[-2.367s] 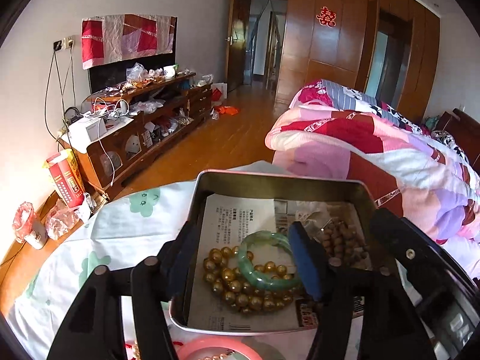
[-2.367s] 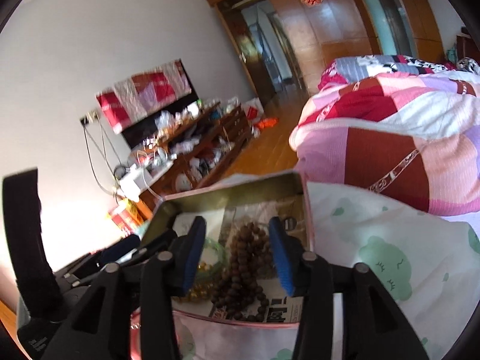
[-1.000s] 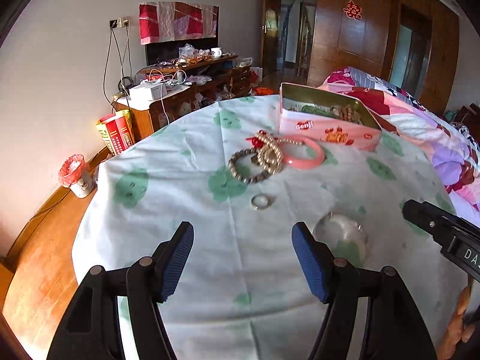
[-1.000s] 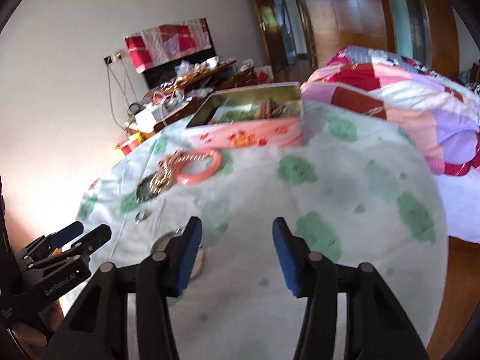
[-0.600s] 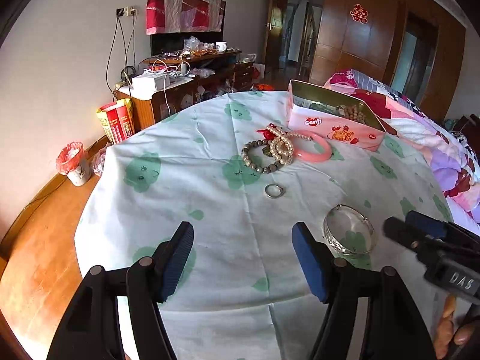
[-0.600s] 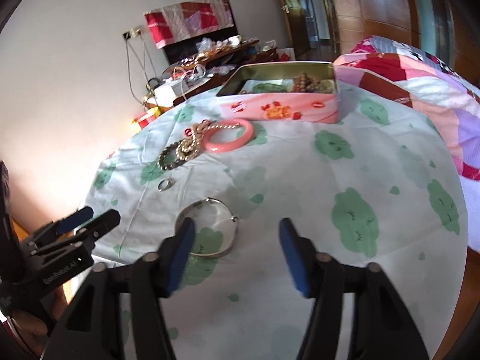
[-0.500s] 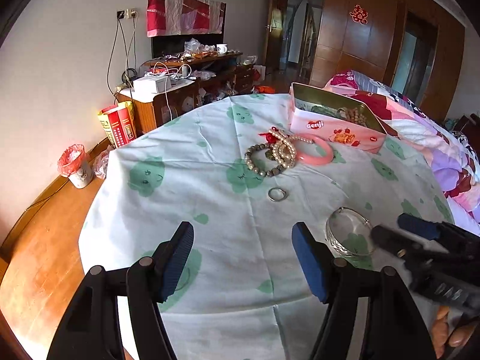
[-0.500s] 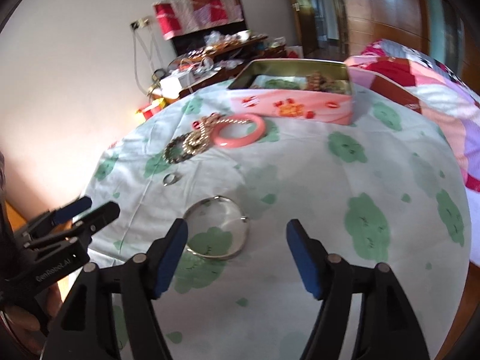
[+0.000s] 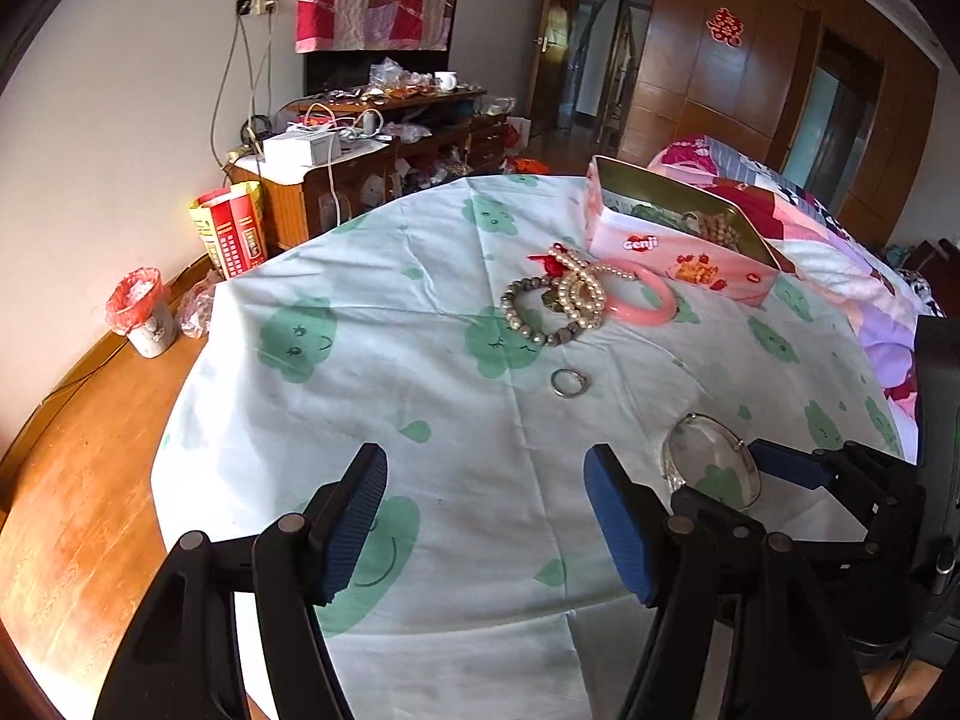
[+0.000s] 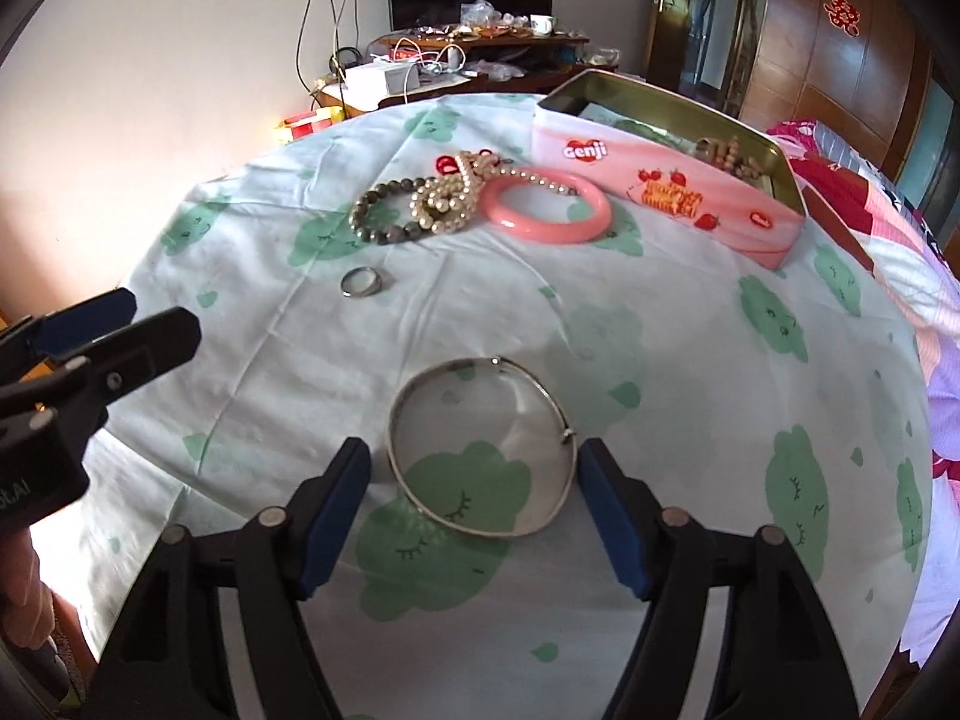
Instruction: Organize jewelry
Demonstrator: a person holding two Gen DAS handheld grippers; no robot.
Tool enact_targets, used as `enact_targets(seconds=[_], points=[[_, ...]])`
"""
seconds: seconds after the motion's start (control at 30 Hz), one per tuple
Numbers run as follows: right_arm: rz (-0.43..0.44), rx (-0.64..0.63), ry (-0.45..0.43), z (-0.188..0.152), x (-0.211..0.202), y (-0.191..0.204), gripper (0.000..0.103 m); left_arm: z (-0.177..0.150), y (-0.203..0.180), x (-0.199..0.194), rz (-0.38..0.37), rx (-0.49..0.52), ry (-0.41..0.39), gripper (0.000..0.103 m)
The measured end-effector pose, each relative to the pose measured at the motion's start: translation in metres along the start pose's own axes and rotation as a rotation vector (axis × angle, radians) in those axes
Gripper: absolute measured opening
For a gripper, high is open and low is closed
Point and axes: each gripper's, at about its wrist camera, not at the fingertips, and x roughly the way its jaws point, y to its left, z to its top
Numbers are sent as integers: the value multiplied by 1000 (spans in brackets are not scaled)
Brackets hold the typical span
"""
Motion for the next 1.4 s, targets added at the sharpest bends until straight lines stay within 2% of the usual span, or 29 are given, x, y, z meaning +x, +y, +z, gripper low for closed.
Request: enact_targets(seconds=[0.17, 0.27, 0.4, 0.47, 0.7, 0.73, 0.77, 0.83, 1.13, 1.2, 1.27, 1.4], points=[[6, -11, -3, -3, -4, -3, 67, 7, -9, 6, -21, 22, 8, 69], [-3, 30, -13, -4, -6, -9, 67, 12, -13, 10, -30, 30, 4, 69], [-22, 112, -91, -4, -21, -28, 67, 21, -18, 21, -53, 22, -7, 68], [-41, 142, -130, -2, -28, -38, 67, 27, -23, 31, -81, 17, 13, 68], [-56, 196, -164, 1, -31, -54, 67, 34, -35, 56, -69, 16, 45, 68], [-57, 203, -161, 0, -30, -56, 67, 35, -36, 60, -57, 14, 62, 61], [-56, 210, -155, 0, -27, -57, 67, 35, -35, 63, -58, 11, 80, 48], [-55, 218, -144, -1, -23, -59, 67, 34, -33, 69, -63, -2, 113, 37], [-25, 238, -111, -2, -15, -65, 67, 35, -42, 71, -23, 45, 117, 36], [-20, 245, -111, -3, -15, -65, 67, 35, -45, 72, -3, 58, 117, 32], [-14, 256, -105, -3, -13, -68, 67, 36, -46, 73, 17, 65, 118, 21], [-3, 280, -93, -4, -11, -72, 67, 36, -50, 73, 19, 80, 119, 21]])
